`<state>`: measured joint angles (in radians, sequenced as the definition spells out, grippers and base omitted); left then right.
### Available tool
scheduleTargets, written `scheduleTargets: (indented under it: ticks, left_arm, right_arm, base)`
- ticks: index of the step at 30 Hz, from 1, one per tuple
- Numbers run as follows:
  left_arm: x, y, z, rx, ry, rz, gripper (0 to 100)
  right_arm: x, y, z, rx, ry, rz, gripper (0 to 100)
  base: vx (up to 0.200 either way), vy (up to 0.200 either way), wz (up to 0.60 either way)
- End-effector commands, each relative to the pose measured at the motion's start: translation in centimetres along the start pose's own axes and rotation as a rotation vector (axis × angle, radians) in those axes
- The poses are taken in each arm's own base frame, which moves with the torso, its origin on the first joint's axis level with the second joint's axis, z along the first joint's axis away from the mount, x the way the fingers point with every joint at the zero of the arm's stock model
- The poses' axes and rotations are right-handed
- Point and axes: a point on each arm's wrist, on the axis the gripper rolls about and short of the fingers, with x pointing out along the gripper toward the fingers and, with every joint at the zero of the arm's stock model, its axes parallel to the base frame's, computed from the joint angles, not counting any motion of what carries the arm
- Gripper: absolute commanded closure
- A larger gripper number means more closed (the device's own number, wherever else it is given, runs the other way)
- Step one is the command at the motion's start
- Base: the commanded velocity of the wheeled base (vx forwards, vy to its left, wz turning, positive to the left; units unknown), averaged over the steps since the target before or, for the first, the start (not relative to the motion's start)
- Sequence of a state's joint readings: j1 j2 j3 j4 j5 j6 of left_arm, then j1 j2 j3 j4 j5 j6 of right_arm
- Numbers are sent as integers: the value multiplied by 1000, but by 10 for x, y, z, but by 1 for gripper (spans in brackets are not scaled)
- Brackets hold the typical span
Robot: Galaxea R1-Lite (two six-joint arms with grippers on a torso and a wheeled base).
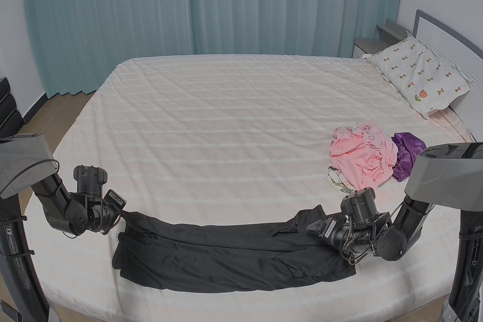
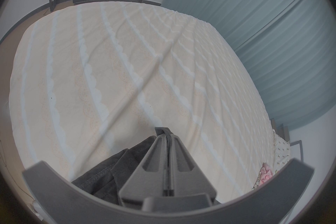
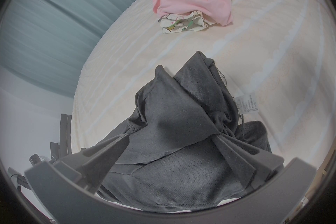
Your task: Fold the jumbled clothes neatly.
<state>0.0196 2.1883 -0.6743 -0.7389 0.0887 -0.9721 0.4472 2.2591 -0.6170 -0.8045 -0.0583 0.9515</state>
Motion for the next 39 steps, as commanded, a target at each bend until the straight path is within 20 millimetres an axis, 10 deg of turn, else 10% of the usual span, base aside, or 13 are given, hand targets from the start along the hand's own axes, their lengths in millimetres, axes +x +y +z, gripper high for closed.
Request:
scheduleTargets:
  ticks: [1,14,15,27,39]
  left_arm:
    - [1,0,0,-1,-1,2,100]
    - [1,1,0,-2,-2,3,100]
    - [1,1,0,-2,-2,3,100]
    - [-3,-1,2,4,-9,-5,100]
    - [-15,-40,33,-18,-158,-118,100]
  right_arm:
    - [-6,4,-5,-13,12,8,0]
    - [12,1,0,-4,-32,-49,0]
    - [12,1,0,-4,-32,-49,100]
    - [8,7,17,19,-76,-26,100]
    - [0,50,85,89,-285,132,100]
  base:
    - [0,0,0]
    - [0,0,0]
    - [0,0,0]
    - [0,0,0]
    - [0,0,0]
